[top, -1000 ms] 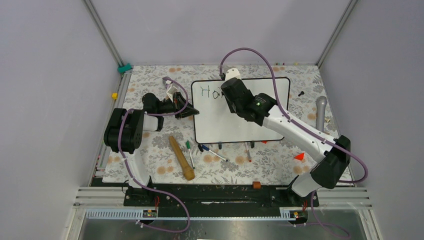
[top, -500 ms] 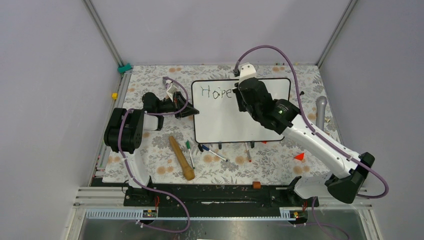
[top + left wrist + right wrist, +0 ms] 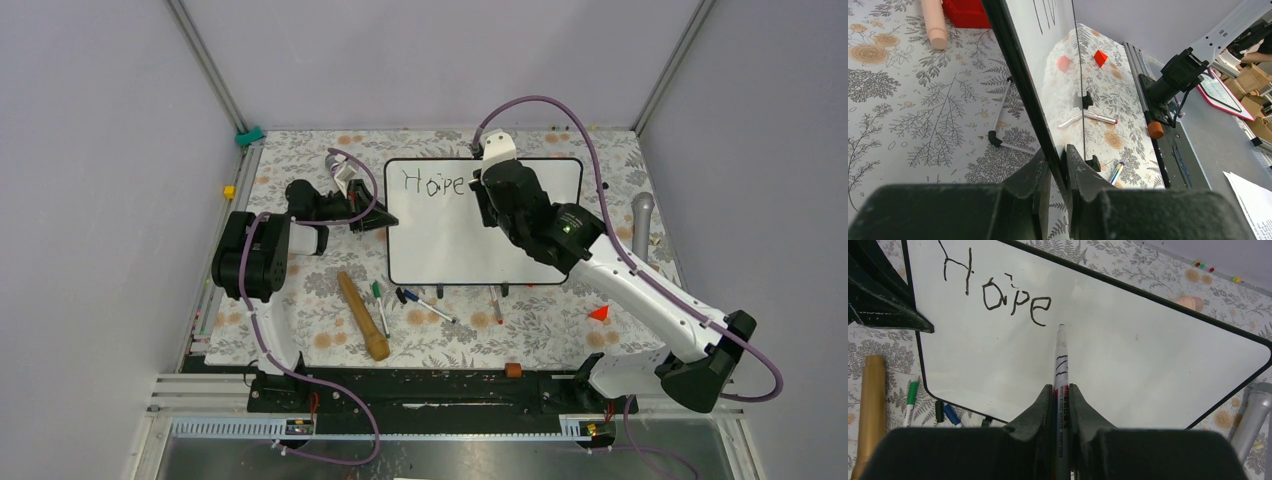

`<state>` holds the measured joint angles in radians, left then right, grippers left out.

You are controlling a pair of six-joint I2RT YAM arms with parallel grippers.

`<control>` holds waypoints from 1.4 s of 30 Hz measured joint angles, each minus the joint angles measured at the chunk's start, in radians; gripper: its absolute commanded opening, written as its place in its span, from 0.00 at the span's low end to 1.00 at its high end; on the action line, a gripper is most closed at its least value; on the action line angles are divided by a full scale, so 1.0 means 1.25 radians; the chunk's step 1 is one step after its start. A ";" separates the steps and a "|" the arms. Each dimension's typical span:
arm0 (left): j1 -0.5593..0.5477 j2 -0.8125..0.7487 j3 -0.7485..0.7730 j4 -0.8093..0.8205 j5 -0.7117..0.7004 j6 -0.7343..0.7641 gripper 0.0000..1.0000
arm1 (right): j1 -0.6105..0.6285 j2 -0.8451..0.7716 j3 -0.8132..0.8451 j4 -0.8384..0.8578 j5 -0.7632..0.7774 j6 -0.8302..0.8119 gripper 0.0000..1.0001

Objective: Write a sentence on the whiteboard

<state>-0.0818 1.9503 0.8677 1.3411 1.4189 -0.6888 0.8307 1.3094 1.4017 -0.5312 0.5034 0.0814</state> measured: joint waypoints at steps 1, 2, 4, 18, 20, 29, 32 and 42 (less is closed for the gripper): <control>0.000 0.000 0.000 0.000 0.000 0.002 0.01 | 0.000 -0.002 0.000 0.000 0.000 -0.001 0.00; 0.000 0.000 -0.001 0.000 -0.001 0.004 0.02 | 0.000 -0.004 0.000 0.000 0.000 -0.002 0.00; 0.002 -0.001 -0.006 0.001 -0.004 0.007 0.02 | 0.000 -0.008 0.000 0.001 0.001 -0.005 0.00; 0.024 -0.075 -0.123 -0.002 -0.081 0.054 0.00 | 0.000 -0.034 0.000 0.002 0.004 -0.019 0.00; 0.023 -0.056 -0.099 -0.002 -0.076 0.030 0.00 | 0.000 -0.037 0.000 0.002 0.006 -0.020 0.00; 0.018 0.048 0.046 0.001 -0.018 -0.064 0.00 | -0.001 -0.037 0.000 0.002 0.008 -0.020 0.00; 0.018 0.049 0.046 0.005 -0.016 -0.064 0.00 | -0.002 -0.034 0.000 0.003 0.008 -0.020 0.00; 0.020 0.037 0.019 0.009 -0.022 -0.049 0.00 | -0.005 -0.014 0.000 0.008 0.007 -0.020 0.00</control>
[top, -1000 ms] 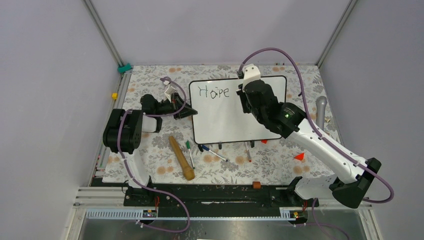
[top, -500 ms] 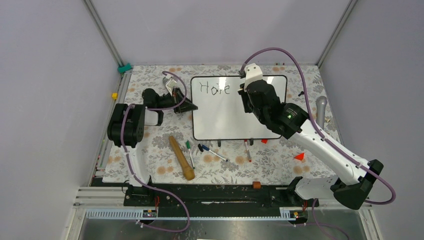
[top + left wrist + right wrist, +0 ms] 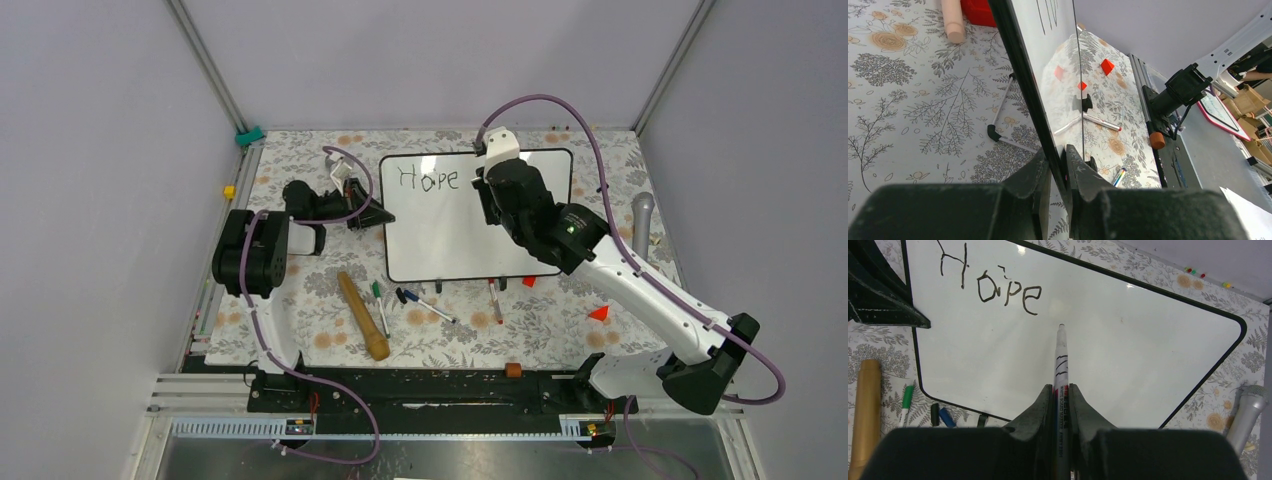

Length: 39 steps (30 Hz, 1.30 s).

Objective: Write a sentence on the whiteboard

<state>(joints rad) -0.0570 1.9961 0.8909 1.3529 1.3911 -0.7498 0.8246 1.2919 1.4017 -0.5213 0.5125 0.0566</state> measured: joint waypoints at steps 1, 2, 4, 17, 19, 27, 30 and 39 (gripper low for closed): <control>0.000 -0.009 -0.011 0.002 -0.004 0.007 0.00 | 0.000 0.001 0.000 0.000 0.000 0.000 0.00; 0.001 -0.015 -0.018 0.002 -0.005 0.013 0.00 | 0.000 0.002 0.000 0.001 0.000 0.000 0.00; 0.002 -0.027 -0.031 0.002 -0.009 0.026 0.00 | 0.000 0.002 0.000 0.002 0.000 0.000 0.00; -0.013 -0.078 -0.078 0.005 -0.021 0.092 0.00 | -0.001 0.003 0.000 0.003 -0.002 0.001 0.00; -0.013 -0.087 -0.089 0.007 -0.024 0.101 0.00 | -0.001 0.003 0.000 0.003 -0.003 0.001 0.00; -0.013 -0.124 -0.130 0.009 -0.045 0.139 0.00 | -0.001 0.003 0.000 0.003 -0.006 0.001 0.00; -0.012 -0.130 -0.139 0.009 -0.056 0.146 0.00 | -0.001 0.003 0.000 0.004 -0.006 0.001 0.00; -0.012 -0.159 -0.186 0.009 -0.093 0.174 0.00 | -0.001 0.003 0.000 0.009 -0.007 0.001 0.00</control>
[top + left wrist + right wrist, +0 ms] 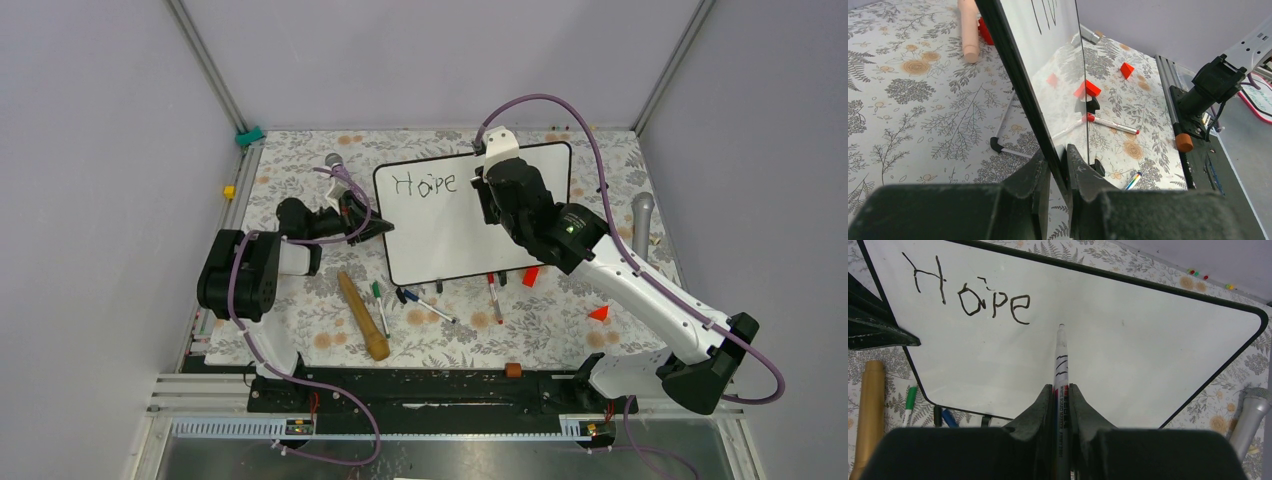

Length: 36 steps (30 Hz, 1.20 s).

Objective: Write a sentence on the whiteboard

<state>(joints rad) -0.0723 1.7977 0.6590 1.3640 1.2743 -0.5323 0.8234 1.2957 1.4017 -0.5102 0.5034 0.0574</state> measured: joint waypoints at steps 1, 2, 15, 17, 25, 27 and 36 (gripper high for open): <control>0.000 -0.004 -0.004 0.000 -0.002 0.003 0.00 | 0.000 0.000 0.000 0.000 0.000 0.000 0.00; 0.000 -0.006 -0.004 0.000 -0.003 0.005 0.00 | 0.000 0.000 0.000 0.000 0.000 0.000 0.00; -0.010 -0.036 -0.030 0.003 -0.014 0.042 0.00 | 0.000 -0.002 -0.007 0.002 0.000 0.001 0.00; -0.012 -0.036 -0.029 0.006 -0.012 0.043 0.00 | 0.000 -0.002 -0.007 0.002 0.000 0.001 0.00; -0.019 -0.013 0.010 0.006 0.034 0.031 0.00 | 0.000 -0.009 -0.007 0.003 0.000 0.001 0.00; -0.023 0.003 0.037 0.006 0.047 0.023 0.00 | 0.000 -0.012 -0.008 0.005 0.000 0.001 0.00; -0.020 -0.016 0.003 0.020 0.039 0.049 0.00 | 0.000 -0.014 -0.015 0.006 0.000 0.007 0.00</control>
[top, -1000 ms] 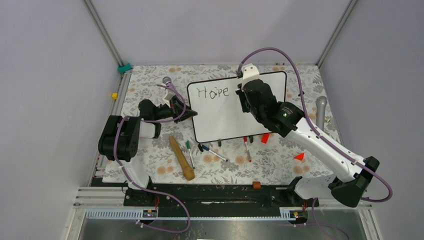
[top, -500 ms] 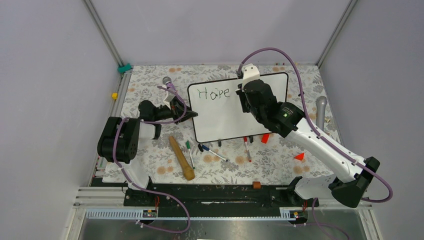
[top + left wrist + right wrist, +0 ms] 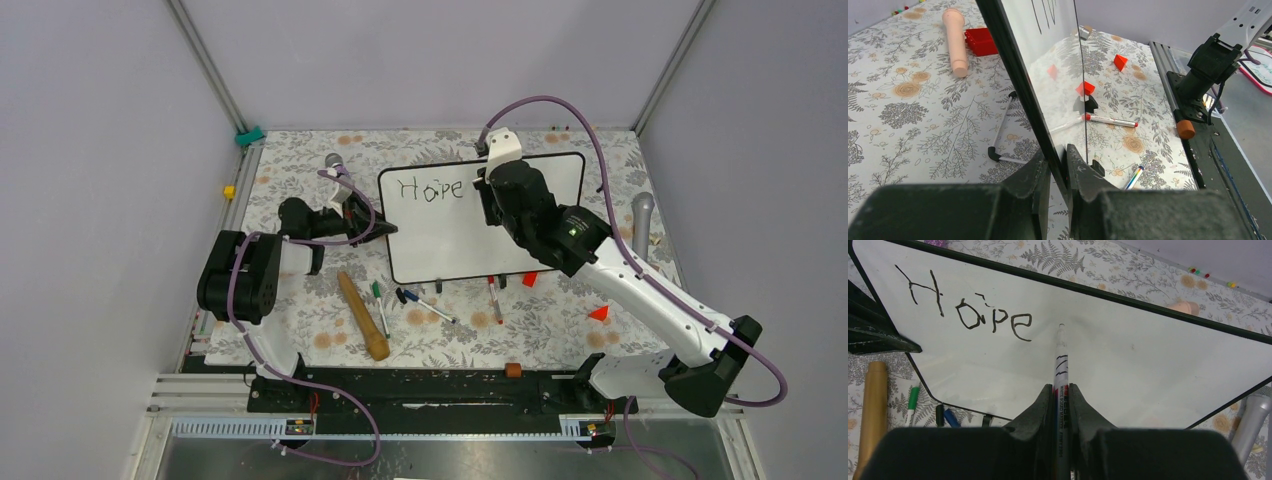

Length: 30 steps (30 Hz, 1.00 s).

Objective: Write a sentence on the whiteboard

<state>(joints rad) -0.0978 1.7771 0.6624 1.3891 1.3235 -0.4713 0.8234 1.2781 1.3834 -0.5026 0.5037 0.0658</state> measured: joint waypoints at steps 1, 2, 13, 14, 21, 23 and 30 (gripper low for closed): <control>0.000 0.000 0.000 0.001 0.001 0.000 0.00 | 0.000 0.000 0.000 0.000 0.000 0.002 0.00; 0.000 0.000 0.000 0.002 0.001 0.000 0.00 | 0.000 0.000 0.000 0.000 0.000 0.003 0.00; 0.000 0.020 0.037 0.003 0.032 -0.020 0.00 | 0.000 0.010 0.000 0.001 -0.001 0.009 0.00; -0.001 0.026 0.045 0.003 0.035 -0.026 0.00 | 0.000 0.010 0.000 0.002 0.000 0.009 0.00; -0.001 0.033 0.052 0.000 0.037 -0.042 0.00 | 0.000 0.000 -0.044 0.038 0.011 0.010 0.00; -0.001 0.033 0.052 0.000 0.037 -0.043 0.00 | 0.000 -0.014 -0.065 0.044 0.013 0.012 0.00; -0.001 0.033 0.052 0.001 0.037 -0.043 0.00 | 0.000 -0.086 -0.127 0.056 0.019 0.017 0.00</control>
<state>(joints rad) -0.0990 1.8179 0.7277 1.3899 1.3697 -0.5247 0.8234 1.1706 1.2243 -0.4320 0.5270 0.0875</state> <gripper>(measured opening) 0.135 0.156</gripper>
